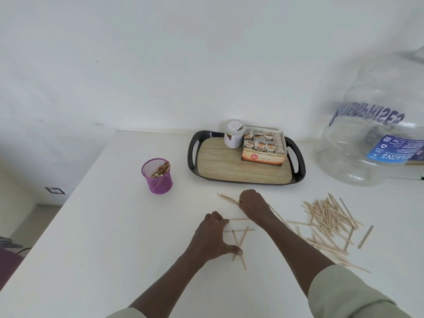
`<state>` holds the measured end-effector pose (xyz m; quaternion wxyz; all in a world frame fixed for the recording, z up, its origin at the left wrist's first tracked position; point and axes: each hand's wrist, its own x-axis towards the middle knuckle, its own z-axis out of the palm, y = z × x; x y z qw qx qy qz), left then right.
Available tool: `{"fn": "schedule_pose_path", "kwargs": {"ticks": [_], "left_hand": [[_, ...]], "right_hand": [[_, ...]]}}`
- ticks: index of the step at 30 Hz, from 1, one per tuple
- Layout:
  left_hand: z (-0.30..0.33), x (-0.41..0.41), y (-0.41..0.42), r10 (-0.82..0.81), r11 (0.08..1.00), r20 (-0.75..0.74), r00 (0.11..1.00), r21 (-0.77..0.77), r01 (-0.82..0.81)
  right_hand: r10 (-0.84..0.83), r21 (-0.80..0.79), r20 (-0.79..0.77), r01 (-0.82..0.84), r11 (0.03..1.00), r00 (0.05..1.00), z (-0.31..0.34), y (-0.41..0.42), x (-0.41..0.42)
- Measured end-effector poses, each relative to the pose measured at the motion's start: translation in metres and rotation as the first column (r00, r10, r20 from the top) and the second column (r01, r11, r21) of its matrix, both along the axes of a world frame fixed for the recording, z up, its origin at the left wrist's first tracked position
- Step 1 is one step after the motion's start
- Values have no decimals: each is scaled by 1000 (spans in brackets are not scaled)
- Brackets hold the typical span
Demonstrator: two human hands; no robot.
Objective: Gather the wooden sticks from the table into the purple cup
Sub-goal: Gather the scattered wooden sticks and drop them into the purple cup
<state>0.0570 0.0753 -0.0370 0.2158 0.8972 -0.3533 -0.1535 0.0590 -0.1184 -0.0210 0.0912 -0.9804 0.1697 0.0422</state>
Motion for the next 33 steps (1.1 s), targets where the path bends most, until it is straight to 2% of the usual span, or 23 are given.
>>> {"fn": "schedule_pose_path", "kwargs": {"ticks": [8,17,22,25,28,31,33], "left_hand": [[2,-19,-9,167,976,-3,986,-145,-166],[11,-40,-31,284,959,57,957,-23,-283],[10,-47,-34,357,932,6,934,-72,-356],[9,-43,-34,310,950,85,947,-67,-305],[0,-36,-33,126,989,273,954,37,-141],[-4,-34,-32,-2,984,410,912,161,-71],[-2,-36,-31,-44,980,442,896,193,-47]], "right_hand": [[42,9,4,-42,999,999,3,-8,-13],[39,18,62,-40,999,997,-4,-19,-25],[64,-7,56,-64,998,996,-3,-23,-31],[66,7,49,-67,998,997,0,-27,-34],[57,49,39,-59,997,998,1,-32,-36],[11,163,27,-15,987,1000,1,-37,-37],[-26,252,11,23,967,1000,2,-41,-39]]}}
